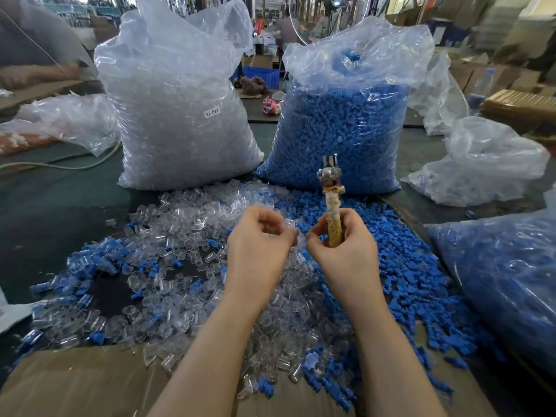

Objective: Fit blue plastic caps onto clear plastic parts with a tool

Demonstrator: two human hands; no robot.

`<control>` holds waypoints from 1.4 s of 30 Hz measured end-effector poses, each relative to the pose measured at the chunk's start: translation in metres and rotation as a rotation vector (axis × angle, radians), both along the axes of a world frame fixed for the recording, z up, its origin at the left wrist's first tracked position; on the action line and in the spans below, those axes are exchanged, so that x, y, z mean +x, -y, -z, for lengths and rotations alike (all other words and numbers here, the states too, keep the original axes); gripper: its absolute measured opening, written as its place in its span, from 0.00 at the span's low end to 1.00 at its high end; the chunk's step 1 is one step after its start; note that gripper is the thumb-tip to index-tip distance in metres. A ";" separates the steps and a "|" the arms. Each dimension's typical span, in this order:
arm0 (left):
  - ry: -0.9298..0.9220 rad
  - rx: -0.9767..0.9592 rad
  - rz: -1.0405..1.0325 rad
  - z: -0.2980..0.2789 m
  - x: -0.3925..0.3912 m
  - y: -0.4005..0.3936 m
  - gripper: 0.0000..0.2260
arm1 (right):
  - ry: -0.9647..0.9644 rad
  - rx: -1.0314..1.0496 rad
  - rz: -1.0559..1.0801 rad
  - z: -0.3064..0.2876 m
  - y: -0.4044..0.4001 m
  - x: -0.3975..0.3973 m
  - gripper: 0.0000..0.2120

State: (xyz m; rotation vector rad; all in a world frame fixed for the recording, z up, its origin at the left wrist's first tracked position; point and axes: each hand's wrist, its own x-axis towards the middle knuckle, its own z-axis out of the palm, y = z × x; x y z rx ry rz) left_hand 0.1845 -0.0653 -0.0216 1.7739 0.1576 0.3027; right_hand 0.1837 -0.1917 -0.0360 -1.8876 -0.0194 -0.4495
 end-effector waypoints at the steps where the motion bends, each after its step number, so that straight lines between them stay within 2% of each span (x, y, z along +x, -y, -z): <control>1: 0.024 0.037 -0.018 0.000 0.000 0.000 0.09 | -0.005 -0.013 -0.001 0.000 0.000 0.000 0.10; 12: 0.095 0.135 0.059 0.003 -0.002 0.002 0.08 | -0.075 -0.053 0.061 0.000 0.002 0.001 0.10; 17: 0.105 0.157 0.084 0.001 -0.003 0.003 0.10 | -0.093 -0.008 0.060 -0.001 0.003 0.002 0.11; 22: 0.026 -0.014 0.137 -0.002 -0.001 0.001 0.09 | -0.061 0.135 0.004 -0.005 0.005 0.002 0.11; 26: -0.009 -0.140 0.171 -0.004 -0.002 -0.001 0.08 | -0.047 0.168 -0.024 -0.006 0.004 0.001 0.10; 37: -0.006 -0.214 0.181 -0.002 0.000 -0.002 0.05 | -0.074 0.219 -0.048 -0.007 0.004 0.001 0.07; 42: -0.020 -0.298 0.178 0.000 0.002 -0.005 0.03 | -0.105 0.183 -0.160 -0.007 0.014 -0.001 0.05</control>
